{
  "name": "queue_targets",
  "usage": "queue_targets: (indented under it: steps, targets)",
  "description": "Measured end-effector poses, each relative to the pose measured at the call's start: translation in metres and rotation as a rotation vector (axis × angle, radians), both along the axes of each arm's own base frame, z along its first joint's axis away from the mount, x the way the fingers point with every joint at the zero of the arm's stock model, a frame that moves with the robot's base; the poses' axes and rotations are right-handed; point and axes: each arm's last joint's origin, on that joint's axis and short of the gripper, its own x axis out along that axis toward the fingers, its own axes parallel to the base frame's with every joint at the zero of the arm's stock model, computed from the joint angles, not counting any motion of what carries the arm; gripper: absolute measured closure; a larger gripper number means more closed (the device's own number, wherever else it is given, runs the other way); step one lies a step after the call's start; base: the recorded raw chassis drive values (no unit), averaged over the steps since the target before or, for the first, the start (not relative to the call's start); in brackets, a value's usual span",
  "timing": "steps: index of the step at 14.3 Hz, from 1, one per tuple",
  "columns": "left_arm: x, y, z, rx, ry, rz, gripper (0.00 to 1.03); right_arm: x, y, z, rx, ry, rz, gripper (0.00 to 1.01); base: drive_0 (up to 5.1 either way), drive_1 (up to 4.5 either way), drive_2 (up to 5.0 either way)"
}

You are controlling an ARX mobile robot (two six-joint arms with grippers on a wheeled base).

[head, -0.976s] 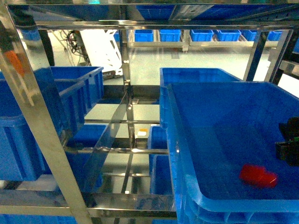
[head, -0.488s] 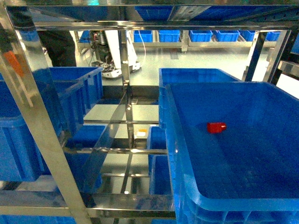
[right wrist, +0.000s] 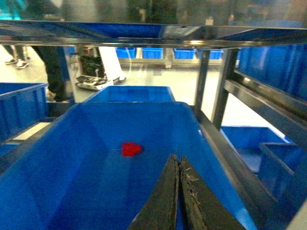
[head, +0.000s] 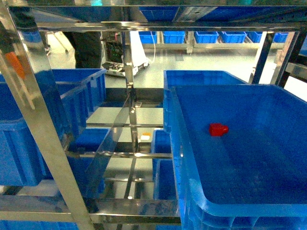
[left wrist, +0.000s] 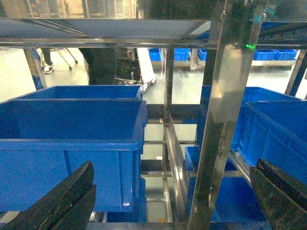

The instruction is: Pick red block from blue box to shelf

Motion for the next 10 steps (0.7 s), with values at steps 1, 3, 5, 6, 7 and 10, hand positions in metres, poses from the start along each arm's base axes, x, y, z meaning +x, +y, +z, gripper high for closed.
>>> queue_targets:
  steps: [1, 3, 5, 6, 7, 10]
  targets:
    - [0.0, 0.0, 0.0, 0.0, 0.0, 0.0, 0.05, -0.003, -0.003, 0.001, 0.001, -0.004, -0.023, 1.0, 0.0, 0.0, 0.0]
    - [0.0, 0.0, 0.0, 0.0, 0.0, 0.0, 0.05, -0.009, -0.002, 0.003, 0.001, -0.002, -0.002, 1.0, 0.0, 0.0, 0.0]
    - [0.0, 0.0, 0.0, 0.0, 0.0, 0.0, 0.05, -0.014, -0.002, 0.005, 0.001, -0.015, -0.002, 1.0, 0.0, 0.0, 0.0]
    - [0.0, 0.0, 0.0, 0.0, 0.0, 0.0, 0.05, -0.016, -0.002, 0.005, 0.001, -0.013, -0.002, 1.0, 0.0, 0.0, 0.0]
    - [0.0, 0.0, 0.0, 0.0, 0.0, 0.0, 0.05, -0.018, -0.002, 0.005, 0.001, -0.011, -0.002, 1.0, 0.0, 0.0, 0.0]
    - [0.0, 0.0, 0.0, 0.0, 0.0, 0.0, 0.05, -0.025, -0.002, 0.005, 0.0, -0.016, -0.002, 1.0, 0.0, 0.0, 0.0]
